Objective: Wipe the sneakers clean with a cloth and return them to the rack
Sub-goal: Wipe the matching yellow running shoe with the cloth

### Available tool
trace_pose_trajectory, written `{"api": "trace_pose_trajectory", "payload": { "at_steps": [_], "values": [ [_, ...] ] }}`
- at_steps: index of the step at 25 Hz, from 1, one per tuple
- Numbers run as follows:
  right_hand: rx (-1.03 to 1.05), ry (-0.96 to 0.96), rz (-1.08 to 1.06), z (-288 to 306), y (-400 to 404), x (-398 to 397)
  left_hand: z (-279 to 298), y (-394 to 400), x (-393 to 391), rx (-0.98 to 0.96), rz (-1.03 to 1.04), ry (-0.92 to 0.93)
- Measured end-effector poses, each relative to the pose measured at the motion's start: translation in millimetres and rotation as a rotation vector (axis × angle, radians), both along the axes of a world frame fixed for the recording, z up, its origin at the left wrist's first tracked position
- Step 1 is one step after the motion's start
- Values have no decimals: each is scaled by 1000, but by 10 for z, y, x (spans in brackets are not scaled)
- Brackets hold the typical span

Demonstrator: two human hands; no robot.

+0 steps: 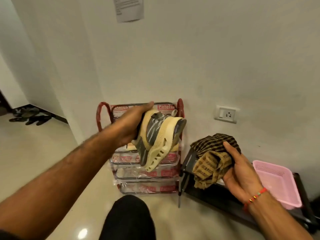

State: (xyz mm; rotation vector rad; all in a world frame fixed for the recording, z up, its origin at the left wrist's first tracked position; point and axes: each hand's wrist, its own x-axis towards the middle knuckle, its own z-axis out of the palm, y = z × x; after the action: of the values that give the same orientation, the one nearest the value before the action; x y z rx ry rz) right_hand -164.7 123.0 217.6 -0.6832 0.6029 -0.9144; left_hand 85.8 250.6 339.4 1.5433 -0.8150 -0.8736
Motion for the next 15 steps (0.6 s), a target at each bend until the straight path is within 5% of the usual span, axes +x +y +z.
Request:
{"api": "trace_pose_trajectory", "payload": {
  "at_steps": [7, 10, 15],
  "values": [
    [-85, 172, -368, -201, -128, -1015, -1017, -548, -1129, -4, -126, 467],
    [-326, 349, -473, -303, -141, -1072, -1442, -755, -1384, 80, -124, 433],
    [-750, 632, -363, -615, 0, -830, -1984, -886, -1419, 157, -133, 375]
  ]
}}
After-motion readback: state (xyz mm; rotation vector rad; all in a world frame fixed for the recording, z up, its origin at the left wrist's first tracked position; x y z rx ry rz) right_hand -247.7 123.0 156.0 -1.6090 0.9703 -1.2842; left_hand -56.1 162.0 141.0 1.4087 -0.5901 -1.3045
